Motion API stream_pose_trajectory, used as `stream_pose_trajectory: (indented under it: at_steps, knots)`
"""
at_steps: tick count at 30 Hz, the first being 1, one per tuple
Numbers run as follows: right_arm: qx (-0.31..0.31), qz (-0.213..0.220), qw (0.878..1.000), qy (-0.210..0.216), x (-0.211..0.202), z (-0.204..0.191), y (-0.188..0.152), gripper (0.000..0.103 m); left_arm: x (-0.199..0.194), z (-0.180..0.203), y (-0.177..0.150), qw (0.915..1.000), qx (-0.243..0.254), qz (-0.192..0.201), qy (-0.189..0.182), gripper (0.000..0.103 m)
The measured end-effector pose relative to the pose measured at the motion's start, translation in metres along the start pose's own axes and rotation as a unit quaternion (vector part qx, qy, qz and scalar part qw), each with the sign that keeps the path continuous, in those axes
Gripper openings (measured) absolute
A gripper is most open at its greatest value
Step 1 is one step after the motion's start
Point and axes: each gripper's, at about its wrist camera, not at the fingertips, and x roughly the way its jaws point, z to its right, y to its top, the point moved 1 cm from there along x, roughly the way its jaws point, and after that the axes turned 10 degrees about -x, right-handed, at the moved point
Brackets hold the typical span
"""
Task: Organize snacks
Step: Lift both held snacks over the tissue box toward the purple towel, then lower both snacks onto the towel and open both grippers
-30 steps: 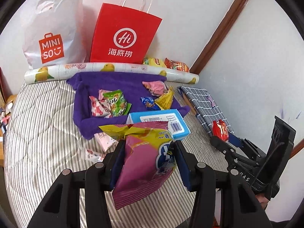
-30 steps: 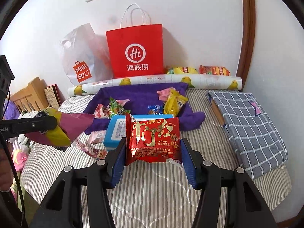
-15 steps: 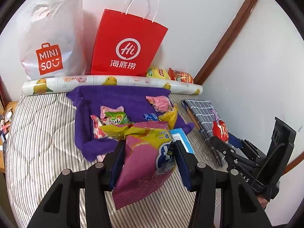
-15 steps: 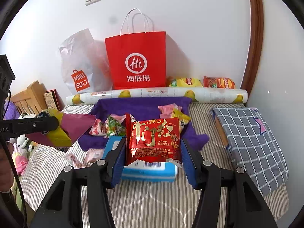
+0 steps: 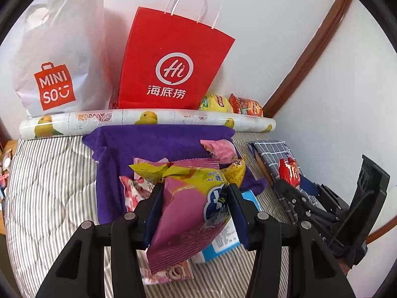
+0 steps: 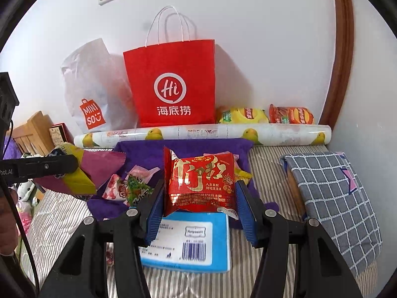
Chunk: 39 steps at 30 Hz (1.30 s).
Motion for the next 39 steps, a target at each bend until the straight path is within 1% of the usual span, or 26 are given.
stream_pose_trajectory:
  at_steps: [5, 13, 18, 24, 33, 39]
  knots:
    - [0.002, -0.007, 1.0, 0.001, 0.02, 0.0, 0.004, 0.054, 0.014, -0.001, 0.016, 1.0, -0.005, 0.0, -0.005, 0.049]
    - [0.006, -0.009, 1.0, 0.003, 0.041, 0.0, 0.015, 0.054, 0.033, 0.003, 0.038, 1.0, -0.001, 0.008, 0.003, 0.049]
    - [0.008, -0.01, 1.0, 0.004, 0.057, 0.002, 0.022, 0.054, 0.047, -0.001, 0.048, 1.0, -0.007, 0.001, 0.004, 0.049]
    - [0.013, -0.014, 1.0, 0.008, 0.077, 0.004, 0.027, 0.054, 0.064, -0.01, 0.054, 0.9997, -0.022, -0.004, 0.011, 0.049]
    - [0.008, -0.029, 0.999, 0.02, 0.107, 0.0, 0.028, 0.054, 0.087, -0.028, 0.057, 0.9988, -0.045, -0.017, 0.009, 0.049]
    - [0.0, -0.049, 0.998, 0.03, 0.127, -0.003, 0.021, 0.055, 0.102, -0.034, 0.056, 0.9983, -0.045, -0.026, 0.027, 0.049]
